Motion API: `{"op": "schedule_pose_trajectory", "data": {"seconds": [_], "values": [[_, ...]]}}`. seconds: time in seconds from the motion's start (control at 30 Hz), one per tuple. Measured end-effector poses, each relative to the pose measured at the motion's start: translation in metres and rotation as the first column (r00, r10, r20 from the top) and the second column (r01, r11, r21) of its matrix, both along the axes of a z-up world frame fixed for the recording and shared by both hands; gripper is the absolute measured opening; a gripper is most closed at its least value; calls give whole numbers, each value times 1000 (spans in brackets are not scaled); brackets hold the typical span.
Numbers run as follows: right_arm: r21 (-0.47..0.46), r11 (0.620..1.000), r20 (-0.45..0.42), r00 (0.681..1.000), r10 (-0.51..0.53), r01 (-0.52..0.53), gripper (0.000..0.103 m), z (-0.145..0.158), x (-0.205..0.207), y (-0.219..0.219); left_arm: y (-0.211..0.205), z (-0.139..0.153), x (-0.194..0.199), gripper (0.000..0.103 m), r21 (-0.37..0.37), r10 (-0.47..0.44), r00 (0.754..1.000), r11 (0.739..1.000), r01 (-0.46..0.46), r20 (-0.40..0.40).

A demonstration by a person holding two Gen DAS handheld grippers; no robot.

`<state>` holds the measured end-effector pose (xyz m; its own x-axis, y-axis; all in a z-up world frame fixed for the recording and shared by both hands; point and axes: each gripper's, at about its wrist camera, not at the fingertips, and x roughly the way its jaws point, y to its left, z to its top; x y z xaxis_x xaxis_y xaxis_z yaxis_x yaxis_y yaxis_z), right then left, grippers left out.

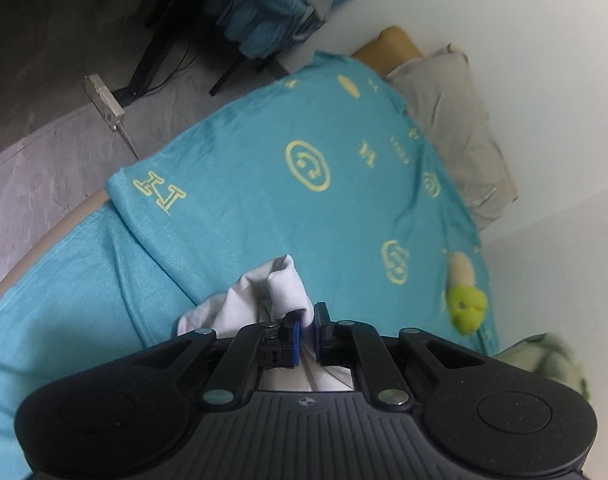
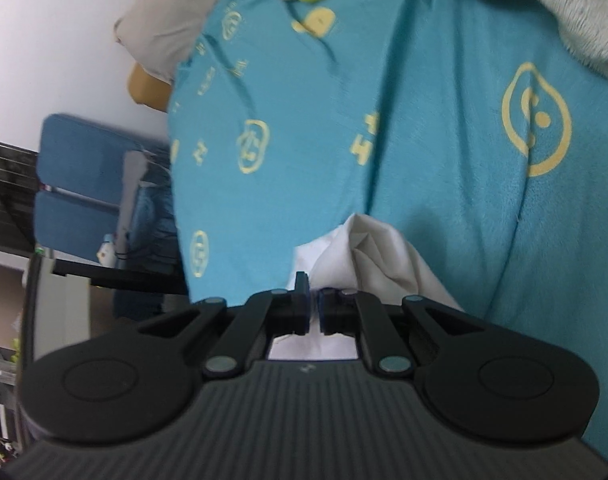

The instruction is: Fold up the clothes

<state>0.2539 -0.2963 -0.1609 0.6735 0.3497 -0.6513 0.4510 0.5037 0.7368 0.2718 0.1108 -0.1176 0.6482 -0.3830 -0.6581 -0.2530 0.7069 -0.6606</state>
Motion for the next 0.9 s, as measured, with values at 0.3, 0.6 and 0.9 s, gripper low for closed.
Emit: {"op": "schedule_pose_trajectory", "data": {"seconds": [0.3,0.6,0.9], "values": [[-168,980,72,990,125,-111,27,8,-2,16,-20,1,2,28,165,-108,991,982,94,80],[-344,932,282,934,221,-117,69,55,-39,35,-63,36,-38,94,469,-325,898,869,159,298],[-587,779,125,926,356,-221,67,18,7,63,-88,-16,1,93,580,-373,922,776,247,107]]}}
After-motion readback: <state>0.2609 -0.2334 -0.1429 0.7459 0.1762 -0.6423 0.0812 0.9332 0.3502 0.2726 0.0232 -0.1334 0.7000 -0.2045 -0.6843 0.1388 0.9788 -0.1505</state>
